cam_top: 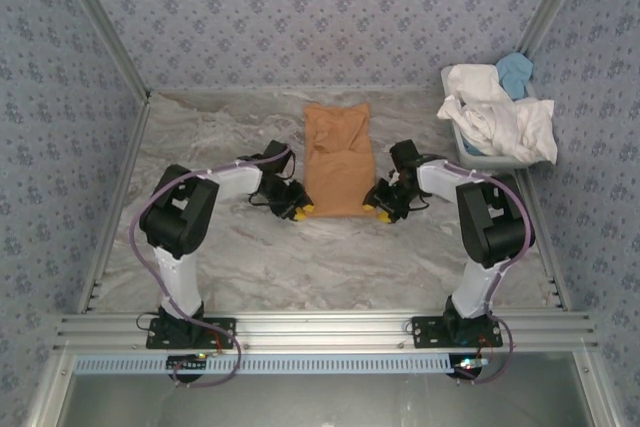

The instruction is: Fold and stack the t-shirts

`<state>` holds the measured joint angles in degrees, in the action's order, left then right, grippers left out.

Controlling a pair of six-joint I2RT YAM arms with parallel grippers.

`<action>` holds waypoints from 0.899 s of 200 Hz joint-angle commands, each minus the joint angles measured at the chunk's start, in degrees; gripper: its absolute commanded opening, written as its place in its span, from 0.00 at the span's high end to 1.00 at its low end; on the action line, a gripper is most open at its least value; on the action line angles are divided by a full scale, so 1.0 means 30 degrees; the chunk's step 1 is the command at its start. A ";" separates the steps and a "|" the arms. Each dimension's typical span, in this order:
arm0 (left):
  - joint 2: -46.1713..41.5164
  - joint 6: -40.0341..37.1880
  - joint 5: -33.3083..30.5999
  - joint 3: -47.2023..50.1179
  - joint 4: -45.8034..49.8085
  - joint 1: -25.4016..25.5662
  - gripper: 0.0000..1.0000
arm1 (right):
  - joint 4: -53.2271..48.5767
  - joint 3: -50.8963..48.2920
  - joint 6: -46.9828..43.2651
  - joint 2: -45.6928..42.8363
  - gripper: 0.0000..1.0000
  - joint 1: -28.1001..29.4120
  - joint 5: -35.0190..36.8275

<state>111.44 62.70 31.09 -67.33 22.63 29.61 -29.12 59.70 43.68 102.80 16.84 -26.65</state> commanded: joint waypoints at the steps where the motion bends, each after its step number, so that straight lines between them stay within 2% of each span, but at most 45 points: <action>1: 0.1122 0.0127 -0.0752 -0.0494 -0.1867 0.0097 0.88 | 0.0883 0.0439 0.0584 0.0790 0.63 0.0128 -0.0302; 19: 0.1048 0.0307 -0.0975 -0.0496 -0.2124 0.0107 1.00 | 0.1508 0.0344 0.0986 0.0940 0.78 0.0128 -0.0228; 30: 0.0735 0.0265 -0.1271 -0.0471 -0.2056 0.0070 1.00 | 0.1735 0.0343 0.1097 0.0758 0.90 0.0186 -0.0014; 46: 0.0112 0.0168 -0.1496 -0.0417 -0.1858 0.0015 1.00 | 0.1745 0.0446 0.1248 0.0256 1.00 0.0216 0.0249; 132: -0.4051 -0.0221 -0.1736 -0.3300 -0.0752 -0.1464 1.00 | -0.1681 0.4856 0.0901 -0.3496 1.00 -0.0420 0.1527; 158: -0.5047 -0.0805 -0.1439 -0.2463 0.0225 -0.1053 1.00 | -0.2590 0.4567 0.0717 -0.4239 1.00 -0.0258 0.1257; 180: -0.5414 -0.0969 -0.0771 -0.0253 0.0703 -0.0353 1.00 | -0.3046 0.2442 0.0779 -0.5127 1.00 0.0260 0.0763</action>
<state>95.81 61.73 27.29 -74.37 19.44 26.52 -31.81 72.82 46.68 89.43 16.38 -23.83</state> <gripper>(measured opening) 0.038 0.065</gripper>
